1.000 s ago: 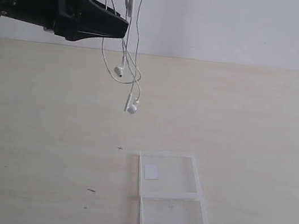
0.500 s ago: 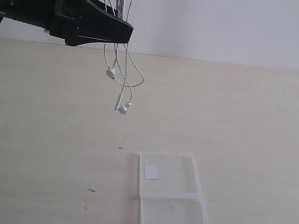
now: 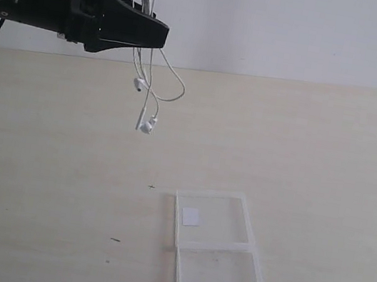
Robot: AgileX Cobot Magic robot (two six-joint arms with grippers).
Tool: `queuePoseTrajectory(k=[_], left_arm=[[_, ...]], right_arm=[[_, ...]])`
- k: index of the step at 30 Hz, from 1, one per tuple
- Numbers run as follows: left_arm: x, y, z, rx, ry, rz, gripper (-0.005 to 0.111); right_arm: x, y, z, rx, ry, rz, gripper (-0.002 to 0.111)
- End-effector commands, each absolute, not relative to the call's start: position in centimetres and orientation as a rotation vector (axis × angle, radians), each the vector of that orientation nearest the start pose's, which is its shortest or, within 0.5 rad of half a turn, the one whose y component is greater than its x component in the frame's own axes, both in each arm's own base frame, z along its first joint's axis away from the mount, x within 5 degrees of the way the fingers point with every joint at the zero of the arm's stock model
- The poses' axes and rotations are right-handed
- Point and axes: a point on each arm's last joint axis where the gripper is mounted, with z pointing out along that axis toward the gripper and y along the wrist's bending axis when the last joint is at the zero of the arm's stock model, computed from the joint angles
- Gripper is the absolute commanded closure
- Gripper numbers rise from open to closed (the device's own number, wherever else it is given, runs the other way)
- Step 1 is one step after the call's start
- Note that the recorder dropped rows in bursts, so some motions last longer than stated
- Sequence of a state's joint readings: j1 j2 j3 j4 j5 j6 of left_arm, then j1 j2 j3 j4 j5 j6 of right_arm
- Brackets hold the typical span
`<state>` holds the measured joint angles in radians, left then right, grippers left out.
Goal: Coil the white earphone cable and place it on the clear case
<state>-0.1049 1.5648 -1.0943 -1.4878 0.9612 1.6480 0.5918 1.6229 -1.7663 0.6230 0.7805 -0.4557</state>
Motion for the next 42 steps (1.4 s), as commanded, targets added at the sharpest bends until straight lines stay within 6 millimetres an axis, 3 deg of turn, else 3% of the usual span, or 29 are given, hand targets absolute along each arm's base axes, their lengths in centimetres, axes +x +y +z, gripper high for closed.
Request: queuePoseTrajectory(k=[1,8,42], left_arm=[[31.47,-10.78,30.86,0.844,1.744,-0.908,0.052],[31.52,-10.77,30.92,0.846,1.733,-0.899,0.065],[31.7,-10.71,31.05,0.816,1.727,-0.894,0.064]], right_arm=[[28.43,23.63,44.88,-0.837,1.868,0.81,0.108],[28.36,23.79,45.16,-0.807,1.855,0.859,0.108],[28.57,23.87,45.49,-0.768,1.824,0.879,0.108]])
